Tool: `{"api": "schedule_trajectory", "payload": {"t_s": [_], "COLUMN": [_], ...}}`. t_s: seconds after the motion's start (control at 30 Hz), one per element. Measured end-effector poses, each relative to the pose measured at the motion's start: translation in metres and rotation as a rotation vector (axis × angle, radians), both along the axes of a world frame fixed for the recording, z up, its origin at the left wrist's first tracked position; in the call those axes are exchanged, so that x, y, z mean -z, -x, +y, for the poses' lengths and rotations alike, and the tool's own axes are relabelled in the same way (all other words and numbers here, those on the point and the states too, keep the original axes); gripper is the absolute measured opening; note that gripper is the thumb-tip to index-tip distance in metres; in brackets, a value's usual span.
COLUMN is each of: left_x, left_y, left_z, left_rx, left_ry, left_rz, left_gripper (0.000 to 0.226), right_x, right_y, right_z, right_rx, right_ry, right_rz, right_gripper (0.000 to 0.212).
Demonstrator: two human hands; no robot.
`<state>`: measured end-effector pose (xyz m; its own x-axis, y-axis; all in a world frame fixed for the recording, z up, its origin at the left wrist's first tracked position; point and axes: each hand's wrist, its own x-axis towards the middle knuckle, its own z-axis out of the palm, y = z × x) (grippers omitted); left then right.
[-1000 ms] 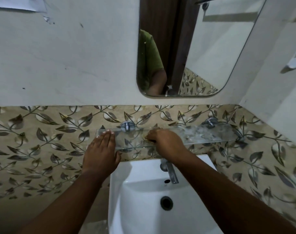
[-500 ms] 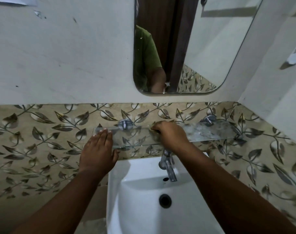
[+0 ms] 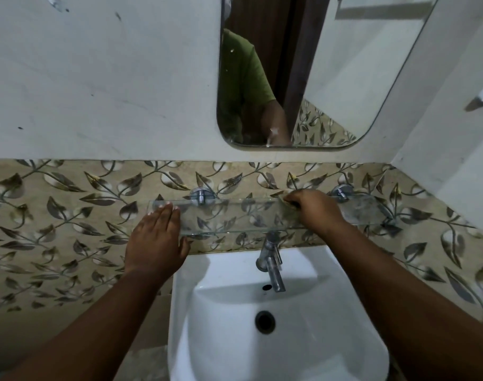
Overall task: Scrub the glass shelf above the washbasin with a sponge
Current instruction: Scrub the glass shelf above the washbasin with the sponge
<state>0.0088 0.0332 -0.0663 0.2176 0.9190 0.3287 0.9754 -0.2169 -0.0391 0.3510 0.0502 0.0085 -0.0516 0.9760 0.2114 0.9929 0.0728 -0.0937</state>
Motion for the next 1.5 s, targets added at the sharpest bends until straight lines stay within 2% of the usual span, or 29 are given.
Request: {"api": "schedule_trajectory", "payload": {"t_s": [0.1,0.27,0.37,0.47,0.6,0.8,0.93,1.0,1.13,1.23,1.37,1.5], "left_x": [-0.002,-0.003,-0.005,-0.007,-0.007,-0.01,-0.011,-0.012,-0.012,-0.011,-0.01,-0.008], "left_y": [0.0,-0.002,-0.003,-0.004,-0.003,-0.004,-0.006,-0.005,-0.006,-0.005,-0.005,-0.005], "left_z": [0.0,-0.002,-0.001,-0.003,-0.006,-0.006,-0.006,-0.006,-0.006,-0.006,-0.004,-0.003], "left_rx": [0.003,0.01,0.006,-0.004,-0.007,0.005,0.023,0.031,0.033,0.024,0.023,0.032], "left_ry": [-0.001,0.011,0.02,0.027,0.033,0.016,0.021,0.024,0.028,0.028,0.033,0.014], "left_rz": [-0.007,0.007,0.009,0.011,0.007,-0.008,-0.01,-0.007,-0.02,-0.026,-0.03,-0.046], "left_gripper": [0.073,0.073,0.074,0.074,0.074,0.074,0.074,0.073,0.074,0.073,0.073,0.072], "right_x": [0.007,0.016,0.019,0.014,0.005,0.012,0.025,0.028,0.017,0.002,0.0,0.017], "right_y": [0.022,0.02,-0.015,-0.046,-0.042,0.004,-0.014,-0.038,-0.086,-0.085,-0.055,-0.052], "right_z": [0.008,-0.023,-0.04,-0.035,-0.005,0.007,-0.019,-0.031,-0.03,-0.009,0.008,-0.009], "right_rx": [-0.062,-0.243,-0.21,-0.088,0.015,-0.106,-0.234,-0.217,-0.031,0.033,0.009,-0.156], "right_ry": [-0.01,-0.024,-0.033,-0.024,0.011,-0.017,-0.052,-0.051,-0.002,0.052,0.046,0.013], "right_rz": [0.06,0.027,-0.018,-0.047,-0.049,0.0,-0.027,-0.034,-0.035,-0.049,-0.08,-0.077], "right_gripper": [0.04,0.038,0.038,0.046,0.053,0.041,0.041,0.039,0.052,0.053,0.05,0.051]}}
